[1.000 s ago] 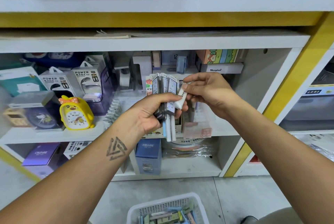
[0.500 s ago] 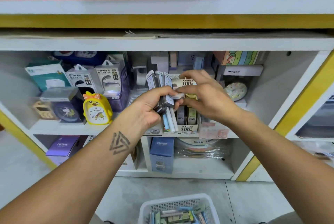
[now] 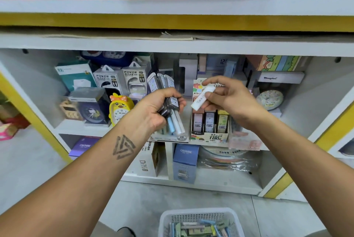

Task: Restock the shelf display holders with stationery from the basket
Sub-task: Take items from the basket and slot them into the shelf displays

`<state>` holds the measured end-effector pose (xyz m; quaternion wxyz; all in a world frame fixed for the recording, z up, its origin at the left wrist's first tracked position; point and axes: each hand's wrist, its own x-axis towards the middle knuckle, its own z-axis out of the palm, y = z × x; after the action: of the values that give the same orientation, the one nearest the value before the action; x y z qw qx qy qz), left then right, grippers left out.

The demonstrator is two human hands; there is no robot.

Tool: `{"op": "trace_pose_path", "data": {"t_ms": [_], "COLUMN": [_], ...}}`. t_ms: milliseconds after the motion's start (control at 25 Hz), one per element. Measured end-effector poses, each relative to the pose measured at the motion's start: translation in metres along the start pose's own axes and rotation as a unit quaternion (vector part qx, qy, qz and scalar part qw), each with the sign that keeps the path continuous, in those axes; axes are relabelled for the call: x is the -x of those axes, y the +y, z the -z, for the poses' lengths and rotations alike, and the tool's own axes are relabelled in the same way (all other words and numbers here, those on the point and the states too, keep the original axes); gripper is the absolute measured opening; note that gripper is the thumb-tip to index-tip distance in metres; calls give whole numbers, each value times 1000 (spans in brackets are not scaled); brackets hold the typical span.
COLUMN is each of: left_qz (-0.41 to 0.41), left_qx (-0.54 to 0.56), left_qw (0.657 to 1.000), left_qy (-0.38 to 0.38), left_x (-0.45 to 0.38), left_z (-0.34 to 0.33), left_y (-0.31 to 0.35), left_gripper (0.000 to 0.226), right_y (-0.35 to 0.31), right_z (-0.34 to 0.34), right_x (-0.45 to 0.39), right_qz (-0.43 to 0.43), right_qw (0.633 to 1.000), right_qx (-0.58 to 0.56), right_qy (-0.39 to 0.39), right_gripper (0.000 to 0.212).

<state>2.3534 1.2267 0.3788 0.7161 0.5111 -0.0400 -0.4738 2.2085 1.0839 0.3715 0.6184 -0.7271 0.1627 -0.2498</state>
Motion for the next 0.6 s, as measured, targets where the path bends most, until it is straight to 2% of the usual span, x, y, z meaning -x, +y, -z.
{"op": "trace_pose_path", "data": {"t_ms": [240, 360, 480, 600], "left_qz": [-19, -24, -26, -24], "left_qx": [-6, -23, -39, -46], "left_qw": [999, 999, 998, 998], "left_qy": [26, 36, 39, 36], "left_x": [3, 5, 7, 11], "left_z": [28, 46, 61, 75], "left_y": [14, 21, 25, 29], "left_gripper": [11, 9, 11, 9], "right_y": [7, 9, 13, 20], "right_z": [-16, -27, -43, -59], "right_x": [-9, -12, -21, -29], "right_qz": [-3, 8, 35, 61], "right_qw": [999, 981, 932, 918], "right_qx": [45, 191, 361, 389], "right_qy": [11, -13, 11, 42], "right_gripper": [9, 6, 20, 27]}}
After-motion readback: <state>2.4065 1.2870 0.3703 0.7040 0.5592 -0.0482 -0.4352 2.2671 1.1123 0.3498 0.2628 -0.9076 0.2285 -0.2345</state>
